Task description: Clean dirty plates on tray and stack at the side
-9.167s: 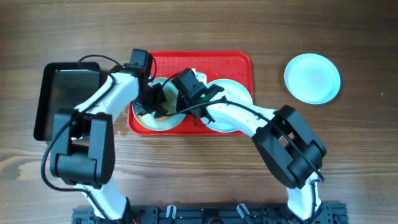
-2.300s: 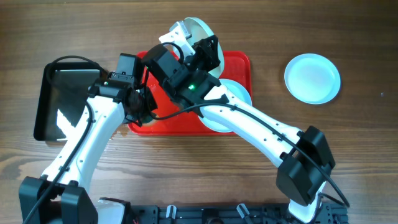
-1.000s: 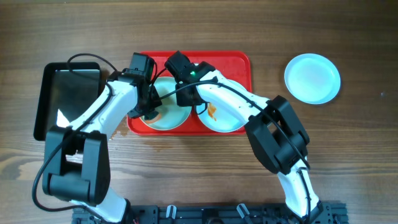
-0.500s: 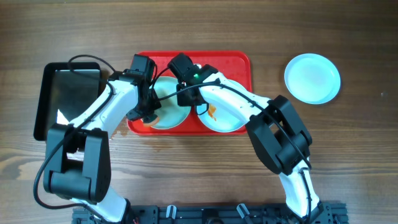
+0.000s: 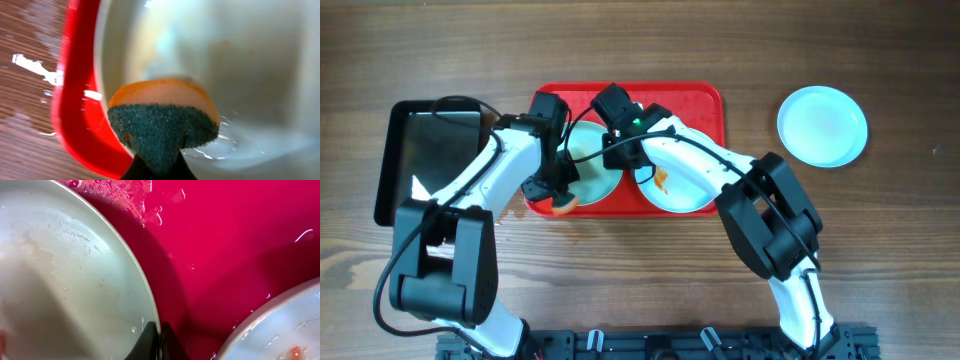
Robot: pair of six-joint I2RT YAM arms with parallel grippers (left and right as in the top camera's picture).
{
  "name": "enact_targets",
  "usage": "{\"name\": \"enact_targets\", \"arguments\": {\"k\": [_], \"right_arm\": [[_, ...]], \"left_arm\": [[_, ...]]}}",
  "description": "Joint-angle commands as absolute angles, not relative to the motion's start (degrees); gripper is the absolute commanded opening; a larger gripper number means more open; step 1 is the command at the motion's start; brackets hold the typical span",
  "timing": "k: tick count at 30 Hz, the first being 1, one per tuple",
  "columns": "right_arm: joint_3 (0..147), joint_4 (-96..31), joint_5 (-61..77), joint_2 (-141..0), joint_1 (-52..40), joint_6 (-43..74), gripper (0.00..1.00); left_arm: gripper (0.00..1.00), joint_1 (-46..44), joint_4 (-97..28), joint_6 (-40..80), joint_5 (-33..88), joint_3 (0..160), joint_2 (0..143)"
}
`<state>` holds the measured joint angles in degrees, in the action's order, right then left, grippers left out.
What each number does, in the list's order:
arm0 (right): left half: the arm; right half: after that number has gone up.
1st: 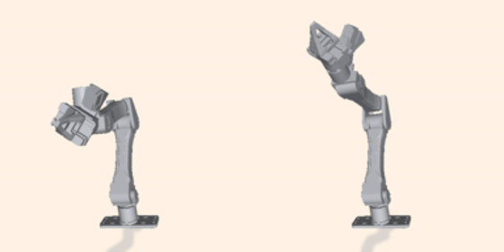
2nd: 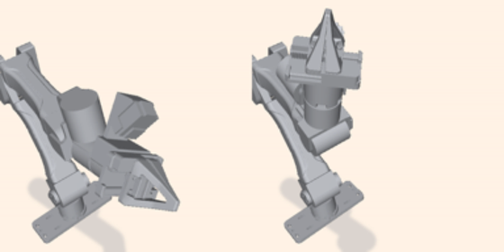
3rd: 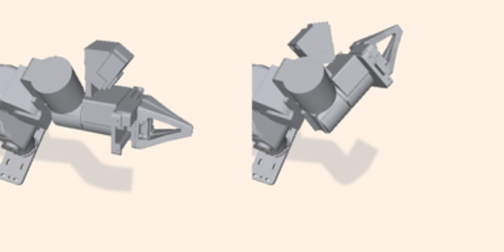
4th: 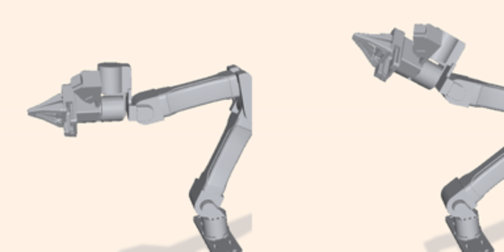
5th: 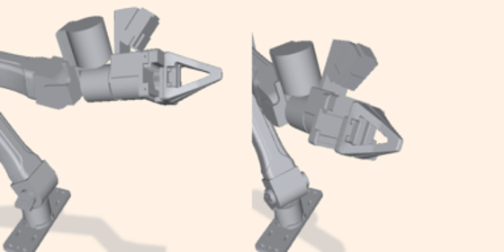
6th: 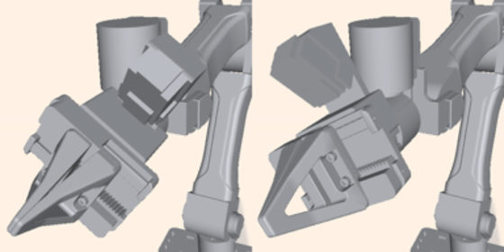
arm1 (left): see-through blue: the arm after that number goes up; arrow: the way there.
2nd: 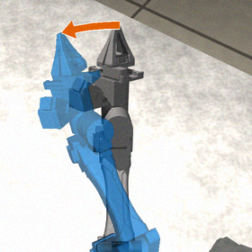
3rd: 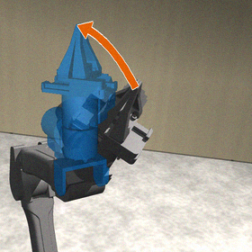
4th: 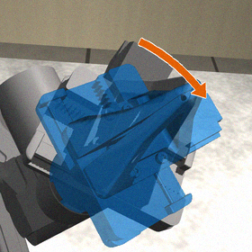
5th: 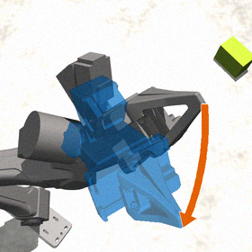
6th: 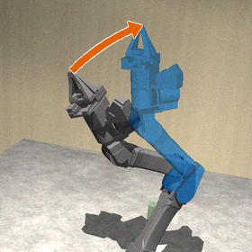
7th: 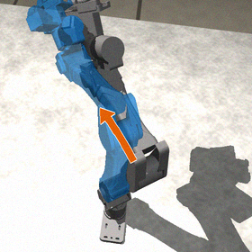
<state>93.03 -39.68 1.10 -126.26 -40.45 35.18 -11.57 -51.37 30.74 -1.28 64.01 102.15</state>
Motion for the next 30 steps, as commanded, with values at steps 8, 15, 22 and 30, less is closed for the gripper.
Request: {"name": "enact_targets", "arguments": {"k": [8, 15, 22, 30], "right_arm": [[91.05, -39.97, 1.34, -128.18, -40.42, 36.01, 0.04], [91.05, -39.99, 1.37, -128.18, -40.42, 35.99, 0.04], [90.85, -40.75, 1.34, -128.18, -40.42, 35.94, 0.04], [89.38, -39.62, 1.34, -128.18, -40.42, 36.03, 0.04]], "left_arm": [[0.04, -6.94, -52.34, 30.28, -1.54, 63.68, 102.56], [0.04, -6.96, -47.07, 29.3, -1.54, 63.68, 102.56], [0.04, -6.94, -37.78, 25.63, -1.63, 63.68, 102.96], [0.04, -6.96, -37.98, 24.18, 3.09, 63.68, 104.97]]}}
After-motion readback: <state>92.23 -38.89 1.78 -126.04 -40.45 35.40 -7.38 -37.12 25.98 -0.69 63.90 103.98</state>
